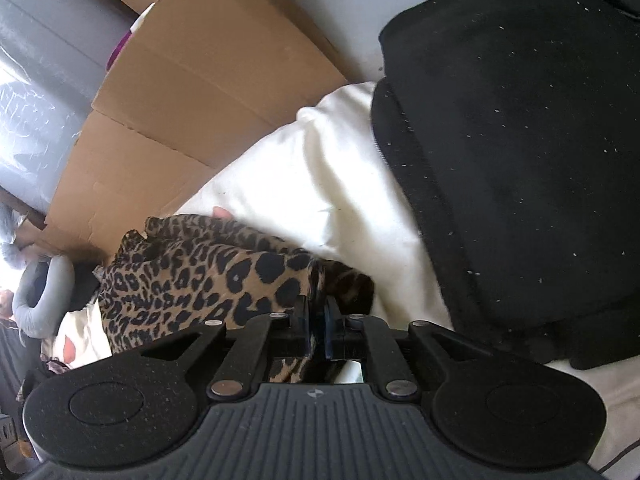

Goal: Fold clothes

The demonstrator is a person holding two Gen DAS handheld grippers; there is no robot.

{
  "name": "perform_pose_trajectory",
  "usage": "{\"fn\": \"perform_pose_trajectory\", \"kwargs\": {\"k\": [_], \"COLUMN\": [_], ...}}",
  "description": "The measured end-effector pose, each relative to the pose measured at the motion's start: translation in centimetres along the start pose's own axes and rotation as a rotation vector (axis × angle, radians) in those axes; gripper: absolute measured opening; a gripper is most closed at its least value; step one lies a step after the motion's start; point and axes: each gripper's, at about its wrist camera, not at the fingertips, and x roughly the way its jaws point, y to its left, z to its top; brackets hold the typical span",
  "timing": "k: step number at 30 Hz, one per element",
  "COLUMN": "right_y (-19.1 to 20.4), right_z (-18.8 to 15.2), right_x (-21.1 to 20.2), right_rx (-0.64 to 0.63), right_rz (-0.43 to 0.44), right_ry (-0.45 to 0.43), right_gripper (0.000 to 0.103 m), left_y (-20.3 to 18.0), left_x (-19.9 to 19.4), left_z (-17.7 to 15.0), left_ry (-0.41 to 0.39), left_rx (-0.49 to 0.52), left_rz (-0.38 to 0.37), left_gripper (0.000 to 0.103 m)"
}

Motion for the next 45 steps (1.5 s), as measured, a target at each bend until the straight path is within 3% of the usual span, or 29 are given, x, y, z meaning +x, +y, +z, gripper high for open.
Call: {"fn": "perform_pose_trajectory", "kwargs": {"k": [8,14,22,25,28,30,31,35,45], "right_y": [-0.7,-0.3,0.6,0.7,1.7,2.3,2.6,4.1,8.8], "right_z": [0.7,0.3,0.4,0.9,1.6,2.0,2.2,2.7,0.6], "right_x": [0.5,0.4,-0.4,-1.9,-3.6,-4.8,-5.4,-7.1,-9.3], "right_rx": [0.006,-0.013,0.017,0.026,-0.038,-0.049,-0.049,-0.062,-0.209], "right_rz": [0.013,-0.051,-0.144,-0.129,-0.121,-0.106,-0.098,-0.076,-0.011], "right_ry": [0.024,0.030,0.014,0.003,-0.010,-0.024,-0.030,-0.035,-0.008], "right_gripper": [0.002,0.002,0.006,0.008,0.012,0.029,0.031,0.032,0.033], "left_y": [2.6,5.1,8.0,8.3,6.7,5.5,3.5,-0.6,1.0], "left_x": [-1.0,-2.3,-6.7,-8.9,-10.4,-10.6,-10.0,-9.0,-12.7], "left_z": [-1.6,-2.3,-1.5,-1.4,-0.5,0.4,1.2,4.0,4.2], "left_ry": [-0.006,0.003,-0.010,-0.039,-0.053,-0.064,-0.069,-0.094,-0.182], "left_rx": [0.047,0.036,0.013,0.022,0.037,0.039,0.040,0.050,0.071], "left_rz": [0.000,0.004,0.038,0.063,0.074,0.085,0.092,0.091,0.092], "left_gripper": [0.046,0.045,0.045,0.045,0.045,0.045,0.045,0.045,0.045]}}
